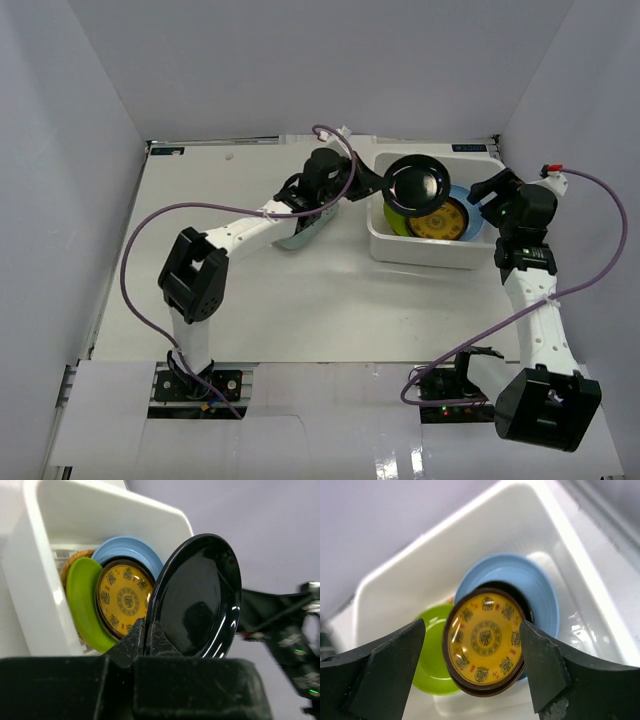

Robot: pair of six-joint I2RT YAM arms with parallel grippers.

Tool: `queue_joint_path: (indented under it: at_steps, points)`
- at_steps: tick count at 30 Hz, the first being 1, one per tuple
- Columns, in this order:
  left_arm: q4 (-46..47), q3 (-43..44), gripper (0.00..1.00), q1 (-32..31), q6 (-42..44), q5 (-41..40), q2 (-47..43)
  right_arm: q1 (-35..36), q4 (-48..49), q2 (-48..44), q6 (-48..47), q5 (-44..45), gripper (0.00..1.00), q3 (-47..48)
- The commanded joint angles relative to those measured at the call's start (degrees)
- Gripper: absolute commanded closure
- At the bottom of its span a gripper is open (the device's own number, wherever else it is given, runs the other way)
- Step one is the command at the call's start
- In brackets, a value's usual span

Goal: Place the plates into the plastic bin on the countertop

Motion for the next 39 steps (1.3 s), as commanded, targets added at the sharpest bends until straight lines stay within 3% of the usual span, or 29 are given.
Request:
queue_joint_path:
  at_steps: [1, 4, 7, 10, 11, 12, 13, 14, 16, 20, 25, 28, 30, 33, 39]
  points:
    - [-2.6, 7.3, 1.0, -3.3, 2.3, -4.2, 2.8, -2.0, 0.0, -4.8, 1.3, 1.7, 0.2, 7.1]
    - [-8.1, 15.9, 1.0, -6.6, 6.2, -7.3, 9.9, -2.1, 0.1, -7.0, 2.3, 1.7, 0.3, 8.8]
    - [-12.8, 23.0, 1.0, -8.4, 8.1, -9.7, 15.8, -1.7, 2.2, -6.6, 2.9, -8.3, 0.31, 10.0]
    - [-16.9, 28.7, 0.96, -8.4, 8.3, -10.1, 19.8, -0.4, 3.6, -7.4, 3.3, -10.6, 0.31, 9.7]
    - [-17.8, 30.3, 0.66, -8.4, 9.0, -10.1, 20.4, -0.1, 3.1, -7.3, 2.5, -10.7, 0.31, 10.4]
    - [-18.7, 32.6, 0.49, -8.3, 10.6, -10.1, 20.8, 0.2, 2.8, -7.3, 1.9, -10.4, 0.31, 10.7]
    - [-19.0, 33.4, 0.23, -8.2, 11.4, -12.3, 20.7, 0.6, 2.3, -7.4, 1.3, -10.0, 0.31, 11.0]
    - [-19.1, 33.9, 0.13, -8.1, 12.1, -12.8, 20.2, 0.8, 2.3, -7.5, 1.1, -10.0, 0.31, 11.0]
    - [-18.4, 34.4, 0.04, -7.3, 14.6, -13.2, 17.5, 1.3, 2.5, -7.5, 1.0, -10.8, 0.31, 10.7]
    - [-17.0, 29.8, 0.02, -2.5, 13.7, -11.5, 10.1, 2.5, 3.9, -7.2, 0.6, -13.9, 0.31, 9.8]
    - [-10.5, 6.7, 0.04, 12.3, 8.7, 1.3, -2.1, 5.6, 4.1, -6.8, -1.6, -18.7, 0.33, 9.7]
    - [-10.8, 0.8, 0.1, 22.8, 11.4, 13.8, -4.0, 10.9, 3.7, -5.2, -3.8, -22.5, 0.33, 10.9]
    - [-16.5, 1.2, 0.11, 29.5, 16.6, 17.3, -1.1, 14.0, 3.9, -3.0, -6.1, -24.4, 0.33, 11.9]
    - [-21.1, 3.7, 0.13, 34.6, 24.3, 26.7, 5.0, 20.2, 4.1, 0.7, -8.3, -24.6, 0.32, 14.3]
    - [-28.1, 12.4, 0.07, 35.1, 37.8, 35.3, 14.1, 26.2, 5.7, 4.9, -10.5, -26.9, 0.32, 16.1]
